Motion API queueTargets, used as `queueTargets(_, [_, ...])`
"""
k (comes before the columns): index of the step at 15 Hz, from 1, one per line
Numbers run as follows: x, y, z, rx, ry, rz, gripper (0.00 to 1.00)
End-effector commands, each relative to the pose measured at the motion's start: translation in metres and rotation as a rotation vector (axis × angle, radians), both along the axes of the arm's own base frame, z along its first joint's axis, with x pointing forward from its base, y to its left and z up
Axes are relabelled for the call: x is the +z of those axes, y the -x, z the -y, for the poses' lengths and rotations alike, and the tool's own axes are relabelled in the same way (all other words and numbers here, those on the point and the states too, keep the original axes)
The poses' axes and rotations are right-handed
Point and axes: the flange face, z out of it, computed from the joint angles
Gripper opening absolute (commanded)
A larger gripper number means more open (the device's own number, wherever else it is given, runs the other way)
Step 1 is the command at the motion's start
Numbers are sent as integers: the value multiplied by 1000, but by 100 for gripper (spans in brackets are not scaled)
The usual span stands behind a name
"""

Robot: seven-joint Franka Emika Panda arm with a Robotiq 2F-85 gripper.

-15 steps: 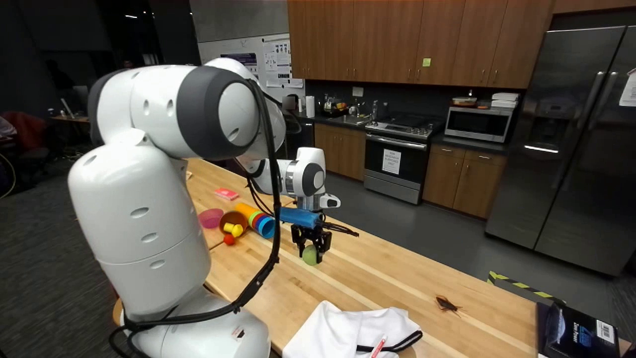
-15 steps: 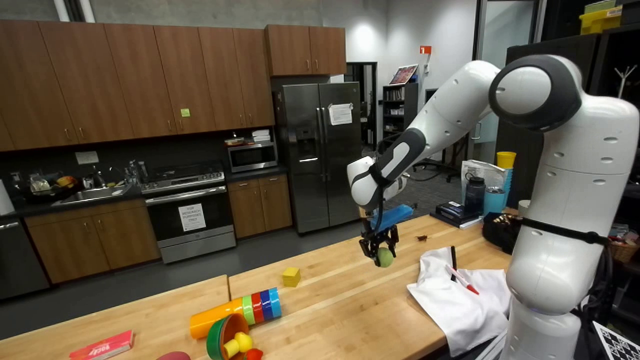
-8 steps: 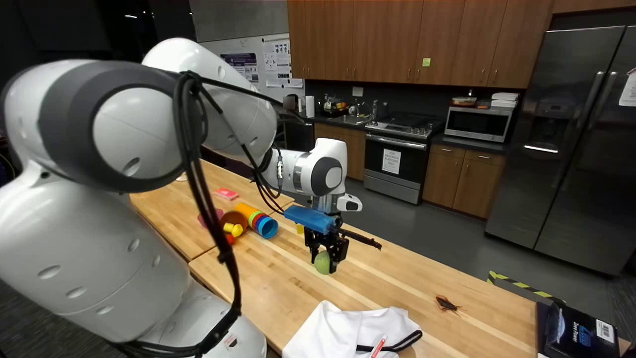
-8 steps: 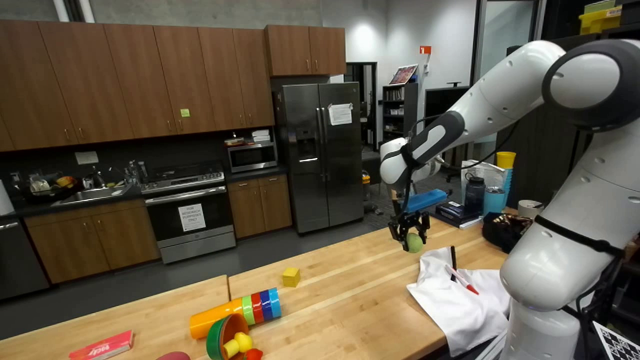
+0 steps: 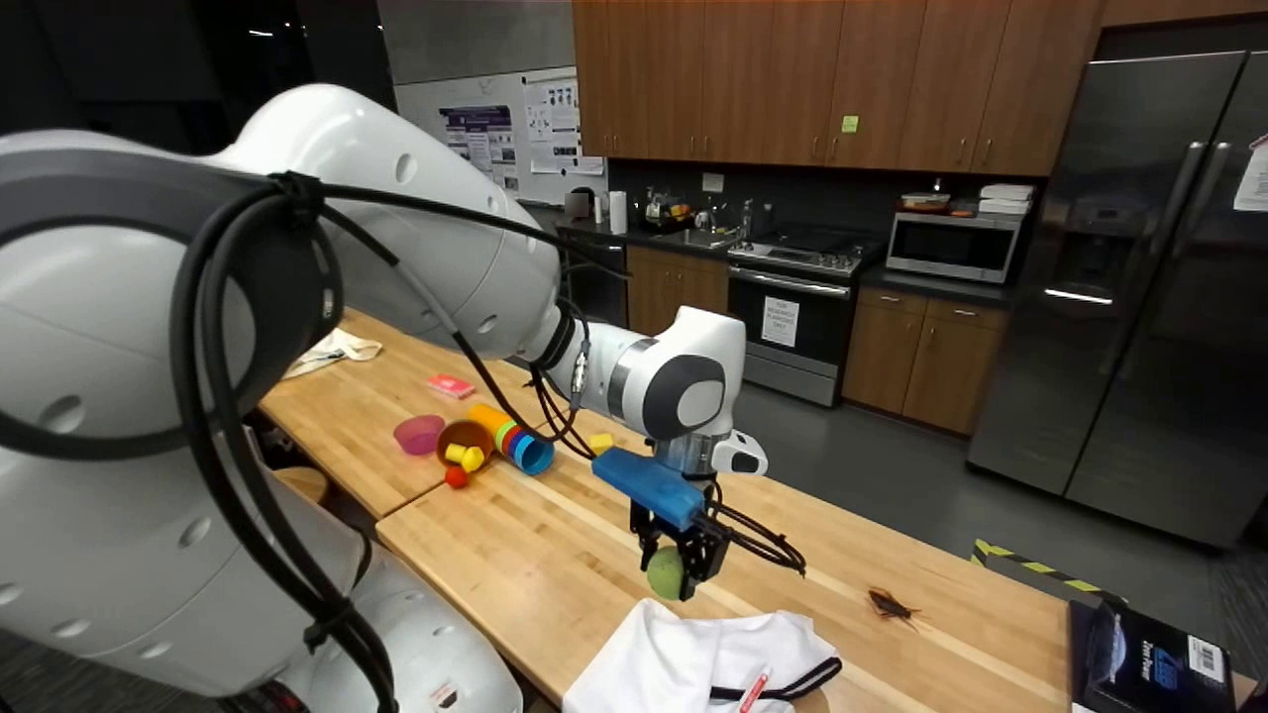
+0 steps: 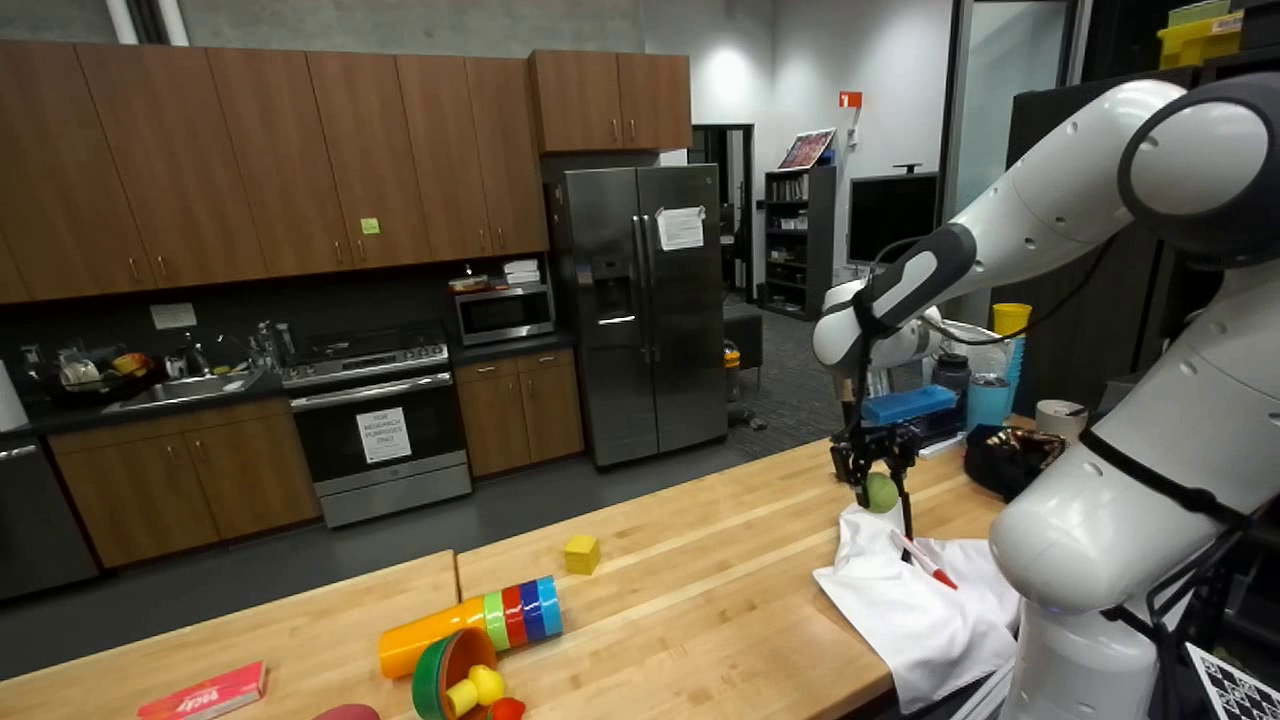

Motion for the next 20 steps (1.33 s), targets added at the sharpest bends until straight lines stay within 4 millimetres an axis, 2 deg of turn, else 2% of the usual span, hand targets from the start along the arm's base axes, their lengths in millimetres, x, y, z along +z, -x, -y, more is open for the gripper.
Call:
queueTargets(1, [-11, 12, 21, 25, -7, 24, 42])
queueTargets(7, [-39, 15, 47, 9, 17, 84, 42])
queueTargets(13, [-72, 6, 57, -32, 42, 131, 42])
queueTargets(20, [-118, 4, 64, -34, 35, 39, 42])
